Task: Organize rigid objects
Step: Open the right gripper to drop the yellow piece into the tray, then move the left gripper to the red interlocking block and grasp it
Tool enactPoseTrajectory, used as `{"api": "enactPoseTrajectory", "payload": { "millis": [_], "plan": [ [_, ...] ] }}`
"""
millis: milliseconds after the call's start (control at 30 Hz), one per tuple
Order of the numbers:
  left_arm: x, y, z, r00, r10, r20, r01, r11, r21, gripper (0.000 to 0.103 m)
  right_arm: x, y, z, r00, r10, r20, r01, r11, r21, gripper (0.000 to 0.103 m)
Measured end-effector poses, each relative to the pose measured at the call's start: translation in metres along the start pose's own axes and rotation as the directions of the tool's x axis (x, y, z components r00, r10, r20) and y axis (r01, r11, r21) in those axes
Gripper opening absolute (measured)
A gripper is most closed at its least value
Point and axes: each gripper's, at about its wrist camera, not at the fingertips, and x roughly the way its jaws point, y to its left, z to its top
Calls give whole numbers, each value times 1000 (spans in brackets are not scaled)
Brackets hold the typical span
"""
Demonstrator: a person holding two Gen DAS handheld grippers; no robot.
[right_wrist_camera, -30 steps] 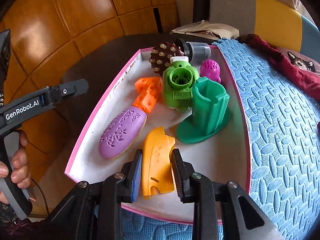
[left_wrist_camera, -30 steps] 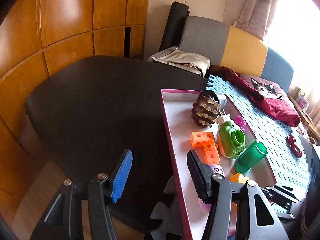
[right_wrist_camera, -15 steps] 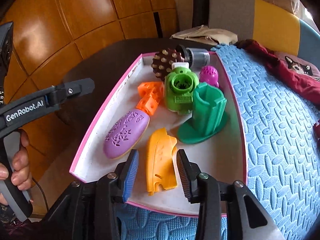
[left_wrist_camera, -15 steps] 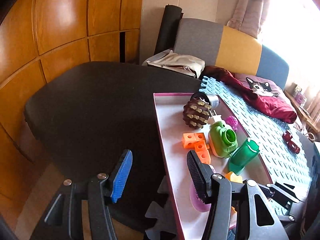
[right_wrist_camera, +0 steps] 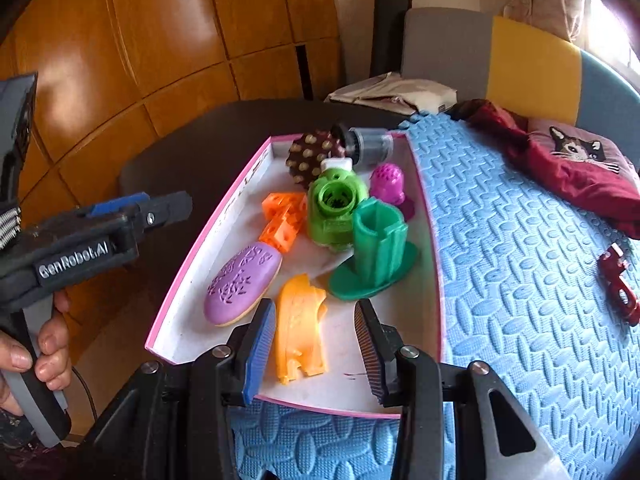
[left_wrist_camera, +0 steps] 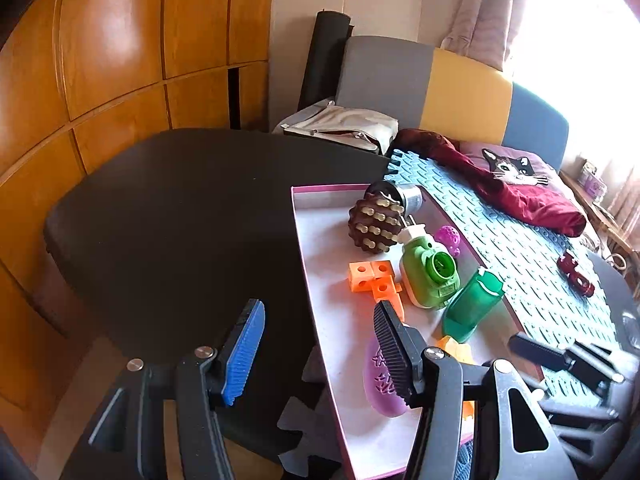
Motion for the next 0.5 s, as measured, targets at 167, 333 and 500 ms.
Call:
{"api": "enactPoseTrajectory", "payload": {
  "millis": [167,333,500],
  "plan": [
    [-2,-7,0,1000,-7,2,7,1000,21,58,-15,-19,6,998,-48,43,47,999,18,41],
    [-5,-16,2,1000,-23,7,22,999,45,58,-31,-57,8,990,-127,63,123,990,69,41],
    [-8,-26,6,999,-47,15,46,997,70,58,-43,-110,4,965,-261,43,254,959,123,41]
  ]
}}
